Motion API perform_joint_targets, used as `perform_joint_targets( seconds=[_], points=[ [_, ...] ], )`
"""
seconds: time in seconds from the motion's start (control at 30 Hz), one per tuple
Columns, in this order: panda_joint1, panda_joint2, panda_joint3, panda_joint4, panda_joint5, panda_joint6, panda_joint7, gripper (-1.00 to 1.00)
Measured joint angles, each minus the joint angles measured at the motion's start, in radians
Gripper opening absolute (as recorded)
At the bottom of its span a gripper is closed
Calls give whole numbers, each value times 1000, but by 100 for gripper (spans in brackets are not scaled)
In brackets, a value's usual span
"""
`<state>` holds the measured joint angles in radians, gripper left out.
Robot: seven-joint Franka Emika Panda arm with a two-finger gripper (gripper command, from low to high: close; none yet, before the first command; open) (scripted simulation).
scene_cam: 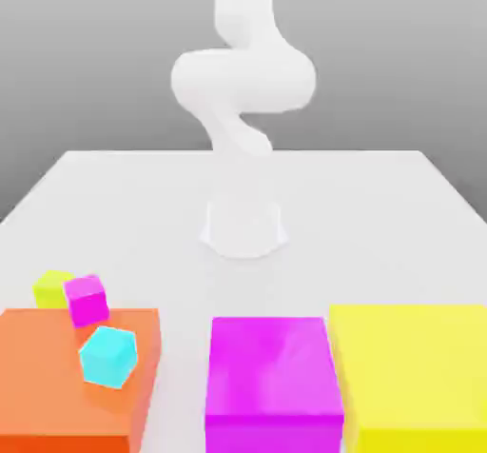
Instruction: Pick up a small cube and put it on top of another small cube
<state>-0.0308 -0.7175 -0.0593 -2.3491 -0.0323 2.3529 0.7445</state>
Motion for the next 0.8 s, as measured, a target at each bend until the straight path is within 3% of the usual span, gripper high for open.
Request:
perform_joint_targets(
  seconds=[0.3,0.5,0.67,0.8],
  points=[
    [-129,324,-275,-189,-80,210,-255,0],
    [-203,540,-471,-312,-51,349,-477,0],
    [-306,745,-562,-414,119,463,-766,0],
    [-450,905,-389,-401,378,558,-987,0]
  ],
)
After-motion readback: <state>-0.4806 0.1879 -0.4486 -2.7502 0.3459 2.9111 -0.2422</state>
